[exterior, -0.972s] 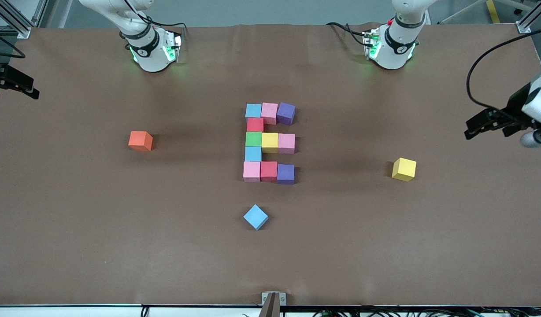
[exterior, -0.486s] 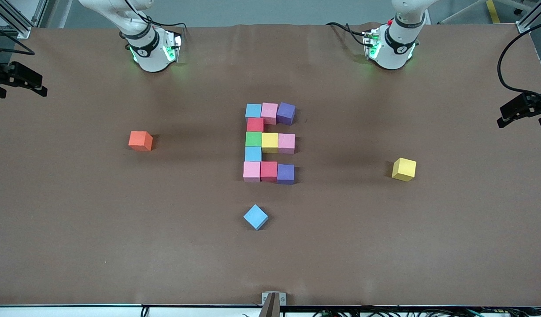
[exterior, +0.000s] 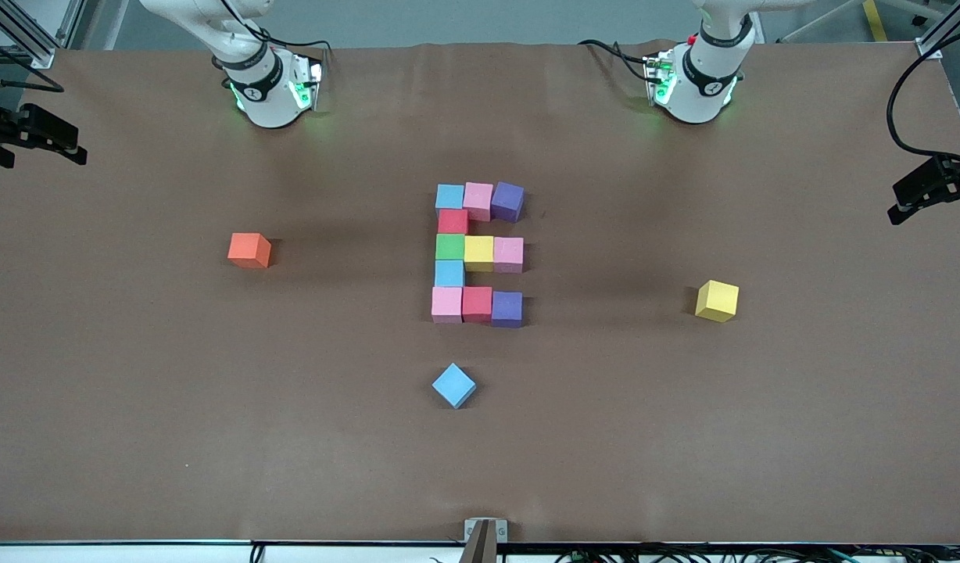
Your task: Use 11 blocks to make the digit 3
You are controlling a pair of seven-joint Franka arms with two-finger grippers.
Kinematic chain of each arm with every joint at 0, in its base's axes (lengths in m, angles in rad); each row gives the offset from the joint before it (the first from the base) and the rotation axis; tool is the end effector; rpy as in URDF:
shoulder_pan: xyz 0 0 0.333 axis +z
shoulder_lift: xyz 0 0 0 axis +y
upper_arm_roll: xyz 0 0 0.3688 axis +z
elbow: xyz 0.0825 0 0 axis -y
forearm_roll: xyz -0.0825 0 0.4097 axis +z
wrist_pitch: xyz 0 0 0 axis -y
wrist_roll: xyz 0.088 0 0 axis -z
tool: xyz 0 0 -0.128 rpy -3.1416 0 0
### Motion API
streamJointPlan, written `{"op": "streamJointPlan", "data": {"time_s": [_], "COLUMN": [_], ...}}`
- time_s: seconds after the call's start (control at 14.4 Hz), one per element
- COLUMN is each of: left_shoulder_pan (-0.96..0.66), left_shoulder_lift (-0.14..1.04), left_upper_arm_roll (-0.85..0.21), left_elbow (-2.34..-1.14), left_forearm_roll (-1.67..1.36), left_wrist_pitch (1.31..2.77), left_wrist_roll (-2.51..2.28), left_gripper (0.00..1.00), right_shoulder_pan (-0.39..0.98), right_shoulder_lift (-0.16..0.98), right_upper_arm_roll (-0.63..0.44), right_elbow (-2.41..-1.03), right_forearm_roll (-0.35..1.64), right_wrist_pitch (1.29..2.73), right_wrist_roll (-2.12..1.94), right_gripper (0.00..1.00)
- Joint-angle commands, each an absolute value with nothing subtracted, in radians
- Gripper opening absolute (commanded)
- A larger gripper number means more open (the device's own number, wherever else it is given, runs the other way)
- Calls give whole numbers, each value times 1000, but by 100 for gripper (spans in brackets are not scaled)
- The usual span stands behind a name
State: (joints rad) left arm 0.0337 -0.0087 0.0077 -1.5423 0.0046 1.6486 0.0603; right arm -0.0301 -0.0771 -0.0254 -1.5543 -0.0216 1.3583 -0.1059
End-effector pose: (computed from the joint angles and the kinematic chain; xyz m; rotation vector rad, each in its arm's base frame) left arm 0.5872 0.0249 0.6831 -3.1259 0.0297 -0.1794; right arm 0.5252 -0.0329 0.6900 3.1253 0.0739 -0.1880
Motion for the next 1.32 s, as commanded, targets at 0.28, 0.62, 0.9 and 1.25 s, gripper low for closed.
{"op": "streamJointPlan", "data": {"time_s": [0.28,0.62,0.9,1.25], "left_shoulder_pan": [28,28,29,34], "left_shoulder_lift": [-18,-21,-26,-28], "left_upper_arm_roll": [3,-44,-67,-64], "left_elbow": [-1514,-1502,-1503,-1503], "left_forearm_roll": [-11,-11,-9,-11], "left_wrist_pitch": [1634,1596,1572,1566], "left_wrist_roll": [60,11,-5,0], "left_gripper": [100,100,100,100], "right_shoulder_pan": [-34,-31,-29,-29], "right_shoulder_lift": [-92,-92,-94,-98], "right_upper_arm_roll": [-34,-35,-37,-41], "right_elbow": [-1560,-1562,-1562,-1563], "right_forearm_roll": [26,12,12,9], "right_wrist_pitch": [1371,1376,1384,1401], "right_wrist_roll": [-95,-101,-103,-106], "right_gripper": [100,100,100,100]}}
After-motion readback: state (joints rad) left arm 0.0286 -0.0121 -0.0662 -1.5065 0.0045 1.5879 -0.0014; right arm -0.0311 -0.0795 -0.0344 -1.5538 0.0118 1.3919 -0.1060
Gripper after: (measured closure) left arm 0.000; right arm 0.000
